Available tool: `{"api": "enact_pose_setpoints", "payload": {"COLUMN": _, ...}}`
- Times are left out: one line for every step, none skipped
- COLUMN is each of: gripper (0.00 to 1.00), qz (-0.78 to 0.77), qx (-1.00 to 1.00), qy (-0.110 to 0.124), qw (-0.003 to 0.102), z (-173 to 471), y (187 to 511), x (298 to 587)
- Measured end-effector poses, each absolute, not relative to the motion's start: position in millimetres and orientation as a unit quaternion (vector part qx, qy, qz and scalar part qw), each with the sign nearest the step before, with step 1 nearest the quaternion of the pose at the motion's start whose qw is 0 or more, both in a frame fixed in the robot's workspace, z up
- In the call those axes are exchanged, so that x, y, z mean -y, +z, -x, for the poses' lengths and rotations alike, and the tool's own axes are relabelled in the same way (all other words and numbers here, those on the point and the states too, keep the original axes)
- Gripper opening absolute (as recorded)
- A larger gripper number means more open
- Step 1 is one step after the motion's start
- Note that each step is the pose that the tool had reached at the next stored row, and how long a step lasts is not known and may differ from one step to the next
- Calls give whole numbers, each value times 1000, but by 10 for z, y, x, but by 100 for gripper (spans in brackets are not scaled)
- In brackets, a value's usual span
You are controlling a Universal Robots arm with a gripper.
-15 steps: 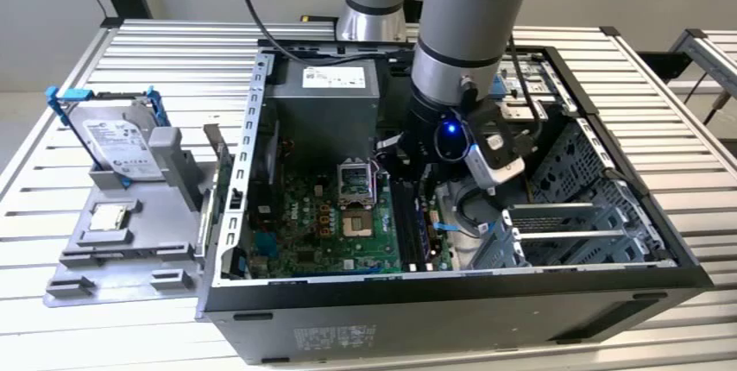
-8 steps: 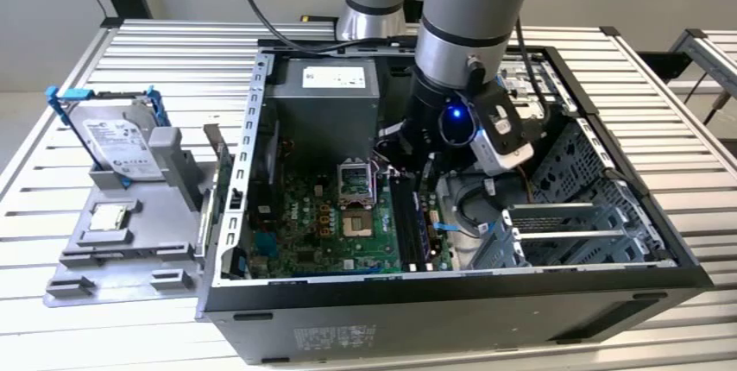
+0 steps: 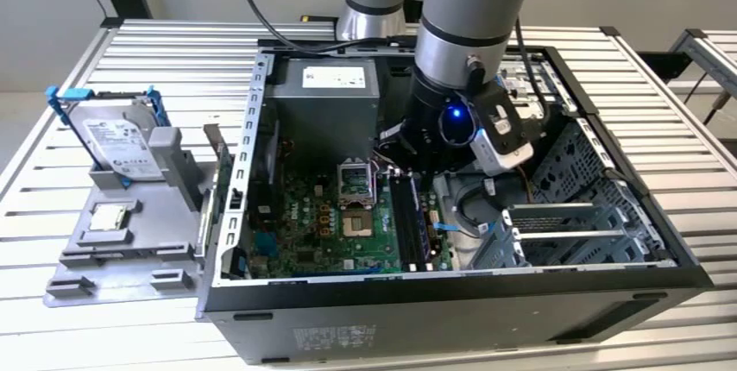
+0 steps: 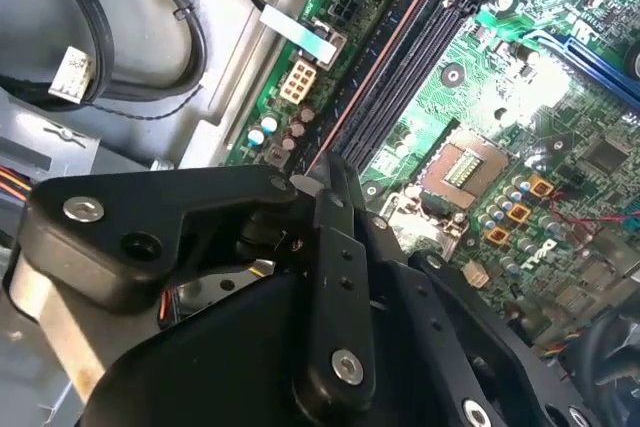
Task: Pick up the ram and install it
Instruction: 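Insert the ram into the slot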
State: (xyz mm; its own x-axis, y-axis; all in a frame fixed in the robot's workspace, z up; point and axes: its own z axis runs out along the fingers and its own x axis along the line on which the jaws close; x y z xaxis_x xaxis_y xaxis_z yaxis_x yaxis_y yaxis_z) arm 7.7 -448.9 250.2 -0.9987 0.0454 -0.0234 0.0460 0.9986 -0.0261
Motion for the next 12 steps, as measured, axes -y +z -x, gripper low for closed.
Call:
{"api": "enact_pose_setpoints", "payload": {"gripper": 0, "qz": -23, "qx": -1000, "qy": -13, "qw": 11, "z": -76, "y": 2502, "x": 4489}}
{"api": "enact_pose_setpoints", "payload": {"gripper": 0, "qz": -22, "qx": -1000, "qy": -13, "qw": 11, "z": -76, "y": 2502, "x": 4489}}
{"api": "enact_pose_setpoints", "payload": {"gripper": 0, "qz": -22, "qx": -1000, "qy": -13, "qw": 11, "z": -75, "y": 2502, "x": 4489}}
{"api": "enact_pose_setpoints", "payload": {"gripper": 0, "qz": -22, "qx": -1000, "qy": -13, "qw": 11, "z": -75, "y": 2502, "x": 4489}}
{"api": "enact_pose_setpoints", "payload": {"gripper": 0, "qz": -22, "qx": -1000, "qy": -13, "qw": 11, "z": -74, "y": 2502, "x": 4489}}
{"api": "enact_pose_setpoints", "payload": {"gripper": 0, "qz": -21, "qx": -1000, "qy": -13, "qw": 11, "z": -74, "y": 2502, "x": 4489}}
{"api": "enact_pose_setpoints", "payload": {"gripper": 0, "qz": -21, "qx": -1000, "qy": -13, "qw": 11, "z": -74, "y": 2502, "x": 4489}}
{"api": "enact_pose_setpoints", "payload": {"gripper": 0, "qz": -21, "qx": -1000, "qy": -13, "qw": 11, "z": -74, "y": 2502, "x": 4489}}
{"api": "enact_pose_setpoints", "payload": {"gripper": 0, "qz": -21, "qx": -1000, "qy": -13, "qw": 11, "z": -73, "y": 2502, "x": 4489}}
{"api": "enact_pose_setpoints", "payload": {"gripper": 0, "qz": -20, "qx": -1000, "qy": -13, "qw": 11, "z": -73, "y": 2502, "x": 4489}}
{"api": "enact_pose_setpoints", "payload": {"gripper": 0, "qz": -20, "qx": -1000, "qy": -13, "qw": 11, "z": -72, "y": 2502, "x": 4489}}
{"api": "enact_pose_setpoints", "payload": {"gripper": 0, "qz": -20, "qx": -1000, "qy": -13, "qw": 11, "z": -72, "y": 2502, "x": 4489}}
